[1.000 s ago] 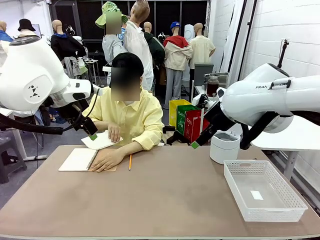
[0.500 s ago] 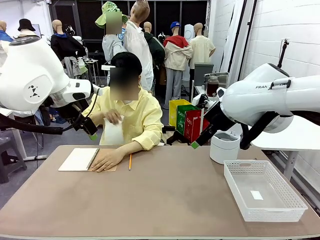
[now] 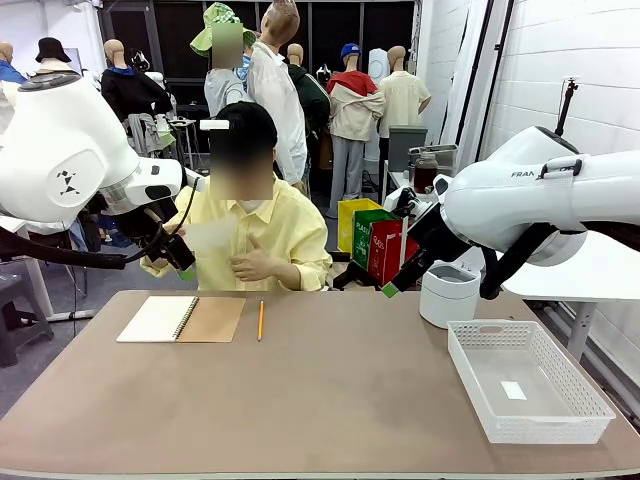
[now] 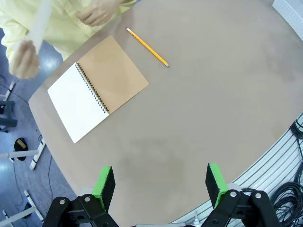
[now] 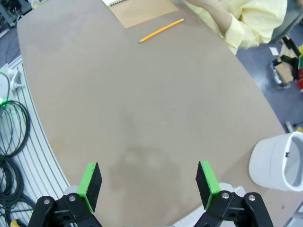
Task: Sort the paper based on its condition.
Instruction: If a person hands you a paper, place it in the Organizing basket , and if it's crumpled, put it in the Trash can.
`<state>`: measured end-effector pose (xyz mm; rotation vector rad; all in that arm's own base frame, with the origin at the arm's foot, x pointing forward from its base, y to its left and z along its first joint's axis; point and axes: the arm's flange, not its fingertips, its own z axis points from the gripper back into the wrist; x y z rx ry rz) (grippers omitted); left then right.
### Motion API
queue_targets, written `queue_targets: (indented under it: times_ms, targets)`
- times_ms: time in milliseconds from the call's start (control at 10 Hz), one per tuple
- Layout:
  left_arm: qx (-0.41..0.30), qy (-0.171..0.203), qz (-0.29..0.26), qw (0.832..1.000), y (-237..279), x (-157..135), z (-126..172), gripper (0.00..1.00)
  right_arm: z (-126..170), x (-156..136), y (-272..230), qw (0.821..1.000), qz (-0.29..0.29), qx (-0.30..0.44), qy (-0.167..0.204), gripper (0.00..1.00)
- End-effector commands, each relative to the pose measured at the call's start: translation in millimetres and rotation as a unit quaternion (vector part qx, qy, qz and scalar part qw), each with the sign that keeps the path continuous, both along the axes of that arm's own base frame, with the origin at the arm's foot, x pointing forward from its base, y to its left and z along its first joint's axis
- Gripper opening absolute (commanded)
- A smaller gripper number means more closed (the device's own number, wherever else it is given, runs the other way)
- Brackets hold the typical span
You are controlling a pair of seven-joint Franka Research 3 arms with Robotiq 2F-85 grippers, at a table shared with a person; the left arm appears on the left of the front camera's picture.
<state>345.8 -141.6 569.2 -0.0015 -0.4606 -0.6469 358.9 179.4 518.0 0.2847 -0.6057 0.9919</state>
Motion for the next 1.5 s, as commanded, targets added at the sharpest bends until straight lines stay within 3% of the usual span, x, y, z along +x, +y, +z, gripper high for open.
queue_targets:
  times_ms: [0, 1400]
  targets:
    - [-0.001, 0.0, 0.0, 1.0, 1.1, 0.3, 0.8, 1.0, -0.4, 2.8, 1.1, 1.0, -0.006, -0.006, 0.001, 1.0]
    - [-0.001, 0.0, 0.0, 1.0, 1.1, 0.3, 0.8, 1.0, -0.4, 2.8, 1.1, 1.0, -0.006, -0.006, 0.001, 1.0]
